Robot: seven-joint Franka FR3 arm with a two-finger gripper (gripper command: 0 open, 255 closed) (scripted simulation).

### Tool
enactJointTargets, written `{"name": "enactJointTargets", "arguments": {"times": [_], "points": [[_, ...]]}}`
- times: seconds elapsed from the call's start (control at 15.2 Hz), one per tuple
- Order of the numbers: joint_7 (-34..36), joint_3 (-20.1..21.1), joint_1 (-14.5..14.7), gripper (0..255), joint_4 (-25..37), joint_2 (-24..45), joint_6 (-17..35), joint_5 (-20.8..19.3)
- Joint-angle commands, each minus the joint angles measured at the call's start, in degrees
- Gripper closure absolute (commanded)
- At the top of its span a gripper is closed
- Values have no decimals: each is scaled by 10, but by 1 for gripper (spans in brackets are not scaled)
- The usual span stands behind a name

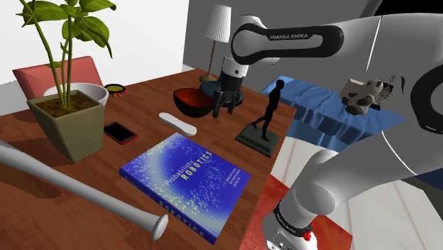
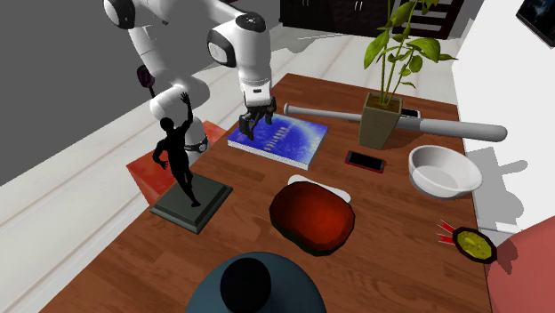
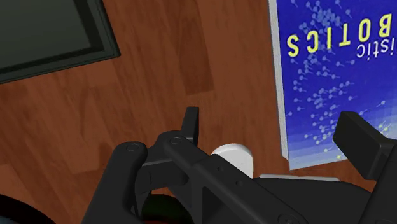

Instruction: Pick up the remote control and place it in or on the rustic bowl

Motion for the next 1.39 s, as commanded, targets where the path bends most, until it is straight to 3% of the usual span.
{"name": "enactJointTargets", "arguments": {"times": [0.0,0.59,1.19,1.32], "points": [[-4,5,4,0,14,40,30,-3],[-21,19,14,0,125,233,128,-30],[-26,27,27,0,293,426,169,-69],[-26,27,27,0,286,433,182,-70]]}}
